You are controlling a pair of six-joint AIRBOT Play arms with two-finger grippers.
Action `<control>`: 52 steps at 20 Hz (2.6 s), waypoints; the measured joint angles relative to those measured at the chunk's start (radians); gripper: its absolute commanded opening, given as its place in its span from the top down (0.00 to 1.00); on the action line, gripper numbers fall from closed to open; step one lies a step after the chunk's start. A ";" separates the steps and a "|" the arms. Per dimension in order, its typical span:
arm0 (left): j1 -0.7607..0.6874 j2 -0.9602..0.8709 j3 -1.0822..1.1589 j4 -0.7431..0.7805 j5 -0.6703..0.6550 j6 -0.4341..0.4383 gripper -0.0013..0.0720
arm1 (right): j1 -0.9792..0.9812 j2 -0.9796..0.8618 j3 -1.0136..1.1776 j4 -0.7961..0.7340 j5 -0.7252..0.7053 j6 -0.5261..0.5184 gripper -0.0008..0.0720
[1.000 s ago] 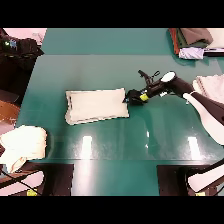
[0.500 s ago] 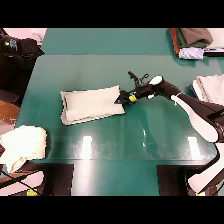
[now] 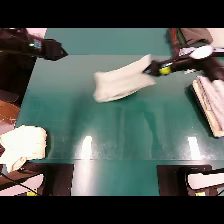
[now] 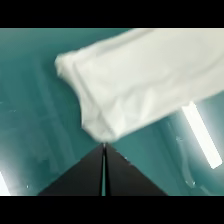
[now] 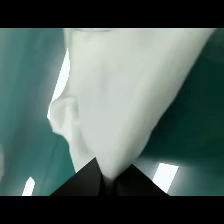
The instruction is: Fold the shirts.
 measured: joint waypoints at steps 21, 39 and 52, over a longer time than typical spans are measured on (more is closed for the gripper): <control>-0.188 -0.003 0.000 0.006 0.110 -0.001 0.95 | -0.610 0.046 0.294 -0.097 -0.209 0.004 0.97; -0.188 -0.003 0.000 0.019 -0.003 0.001 0.95 | -0.841 0.342 0.012 -0.330 0.095 0.002 0.97; -0.188 -0.003 0.000 0.023 -0.036 0.002 0.95 | -1.073 0.519 -0.398 -0.449 0.174 0.039 0.44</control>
